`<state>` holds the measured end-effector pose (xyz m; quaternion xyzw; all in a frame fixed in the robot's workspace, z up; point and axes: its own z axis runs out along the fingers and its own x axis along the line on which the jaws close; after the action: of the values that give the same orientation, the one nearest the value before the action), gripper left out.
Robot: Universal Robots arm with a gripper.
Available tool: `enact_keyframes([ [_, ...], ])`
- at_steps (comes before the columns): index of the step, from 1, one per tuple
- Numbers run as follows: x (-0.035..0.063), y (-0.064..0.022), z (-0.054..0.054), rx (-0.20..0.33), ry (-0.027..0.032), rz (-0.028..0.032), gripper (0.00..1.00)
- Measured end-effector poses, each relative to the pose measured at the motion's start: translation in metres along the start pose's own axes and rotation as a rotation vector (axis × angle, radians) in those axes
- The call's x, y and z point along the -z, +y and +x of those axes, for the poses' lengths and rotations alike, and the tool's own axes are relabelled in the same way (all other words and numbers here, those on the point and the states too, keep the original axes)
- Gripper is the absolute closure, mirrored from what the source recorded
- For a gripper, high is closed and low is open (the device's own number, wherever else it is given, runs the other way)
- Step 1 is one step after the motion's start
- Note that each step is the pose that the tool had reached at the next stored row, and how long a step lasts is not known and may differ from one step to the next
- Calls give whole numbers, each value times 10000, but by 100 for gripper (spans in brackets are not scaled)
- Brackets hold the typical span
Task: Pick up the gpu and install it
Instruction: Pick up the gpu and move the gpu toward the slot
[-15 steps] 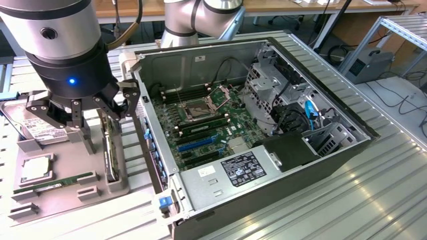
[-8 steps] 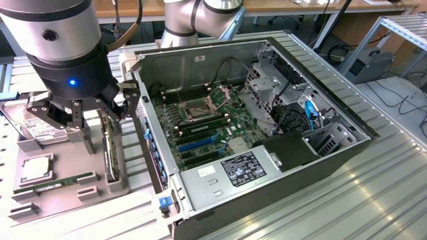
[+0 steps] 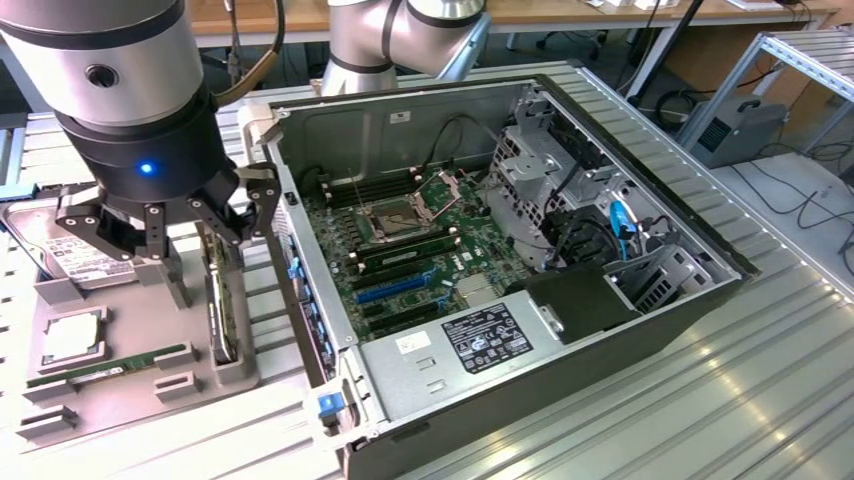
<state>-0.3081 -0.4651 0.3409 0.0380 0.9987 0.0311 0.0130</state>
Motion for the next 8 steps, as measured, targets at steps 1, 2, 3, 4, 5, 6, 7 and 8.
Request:
enact_keyframes([
  [1,-2,0,0,0,0,0,46],
  [2,-3,0,0,0,1,0,46],
  [3,-5,0,0,0,1,0,46],
  [4,-7,0,0,0,0,0,46],
  [5,-10,-1,0,0,0,0,46],
  [6,-12,-1,0,0,0,0,46],
  [7,-17,-1,0,0,0,0,46],
  [8,-21,-1,0,0,0,0,46],
])
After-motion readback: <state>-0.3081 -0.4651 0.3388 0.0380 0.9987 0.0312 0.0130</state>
